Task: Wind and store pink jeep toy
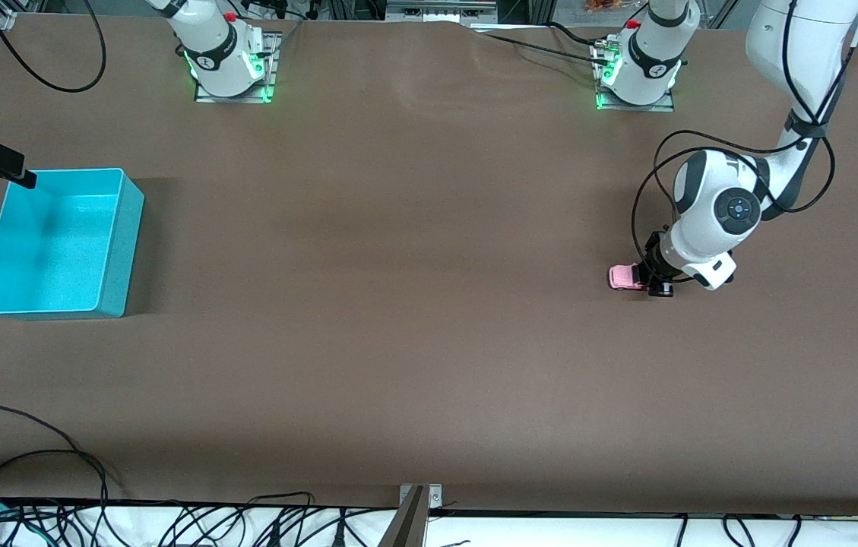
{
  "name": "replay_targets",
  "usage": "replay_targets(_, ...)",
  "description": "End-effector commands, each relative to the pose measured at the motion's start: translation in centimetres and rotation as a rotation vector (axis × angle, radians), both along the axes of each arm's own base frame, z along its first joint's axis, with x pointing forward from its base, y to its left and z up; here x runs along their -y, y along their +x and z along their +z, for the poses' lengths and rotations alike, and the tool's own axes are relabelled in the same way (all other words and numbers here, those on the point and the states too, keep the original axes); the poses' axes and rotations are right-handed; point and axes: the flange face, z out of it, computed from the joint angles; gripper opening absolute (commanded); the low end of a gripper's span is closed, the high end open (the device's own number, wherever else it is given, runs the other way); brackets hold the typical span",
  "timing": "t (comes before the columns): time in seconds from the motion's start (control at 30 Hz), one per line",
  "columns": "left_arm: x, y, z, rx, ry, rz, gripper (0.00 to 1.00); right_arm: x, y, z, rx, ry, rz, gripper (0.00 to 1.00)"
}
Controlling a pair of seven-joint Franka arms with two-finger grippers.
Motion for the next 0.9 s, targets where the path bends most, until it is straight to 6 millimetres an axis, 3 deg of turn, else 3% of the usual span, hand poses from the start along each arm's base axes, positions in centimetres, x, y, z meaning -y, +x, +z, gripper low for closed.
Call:
replay_targets(0.0, -2.2, -0.7, -2.6, 0.017, -0.001, -0.031, 0.12, 0.1, 0.0, 0.8, 0.023, 0.018, -0.004, 1.00)
replay_targets(0.2, -4.4, -0.7, -2.8, 0.014, 0.004, -0.023, 0.12, -0.3, 0.1, 0.8, 0.025, 0.017, 0.005, 1.00)
replay_targets(0.5, -10.0, -1.0, -3.4, 0.011, 0.055, -0.039, 0.12, -0.4, 0.1, 0.8, 0.025, 0.017, 0.006, 1.00)
replay_targets(0.87, -12.8, -1.4, -4.1, 0.017, 0.066, -0.052, 0.18, -0.4, 0.1, 0.8, 0.025, 0.017, 0.006, 1.00)
